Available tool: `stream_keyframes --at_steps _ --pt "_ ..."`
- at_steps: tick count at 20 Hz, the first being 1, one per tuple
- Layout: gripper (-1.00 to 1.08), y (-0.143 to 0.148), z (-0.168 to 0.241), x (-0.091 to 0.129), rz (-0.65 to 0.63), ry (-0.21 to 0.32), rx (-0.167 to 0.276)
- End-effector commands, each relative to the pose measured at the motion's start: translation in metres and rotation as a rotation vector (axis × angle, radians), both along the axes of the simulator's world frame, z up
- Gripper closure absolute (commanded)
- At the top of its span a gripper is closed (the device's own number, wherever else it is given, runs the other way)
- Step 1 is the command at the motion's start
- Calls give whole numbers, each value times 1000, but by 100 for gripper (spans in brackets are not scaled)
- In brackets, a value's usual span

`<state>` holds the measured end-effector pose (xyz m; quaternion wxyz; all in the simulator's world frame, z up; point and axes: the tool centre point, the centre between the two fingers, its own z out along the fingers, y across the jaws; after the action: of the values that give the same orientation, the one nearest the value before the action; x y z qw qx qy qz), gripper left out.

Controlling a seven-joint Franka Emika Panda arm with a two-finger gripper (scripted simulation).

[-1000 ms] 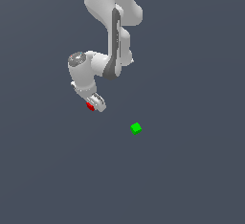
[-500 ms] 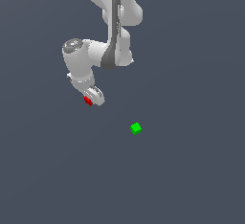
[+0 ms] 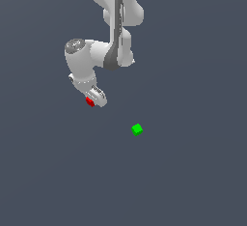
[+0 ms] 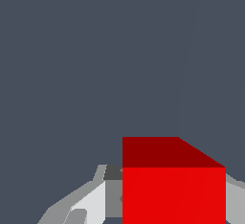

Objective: Stack the red cube on top of the green cube.

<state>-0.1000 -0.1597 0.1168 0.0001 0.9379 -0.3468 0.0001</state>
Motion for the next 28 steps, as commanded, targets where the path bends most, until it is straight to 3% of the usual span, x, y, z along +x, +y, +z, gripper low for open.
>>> stream_keyframes --at_steps 1,7,20,28 --pt "108 9 -2 4 1 0 0" --pt "108 49 -12 23 1 -1 1" --pt "108 178 -43 86 1 0 2" --pt "108 220 -53 110 1 0 1"
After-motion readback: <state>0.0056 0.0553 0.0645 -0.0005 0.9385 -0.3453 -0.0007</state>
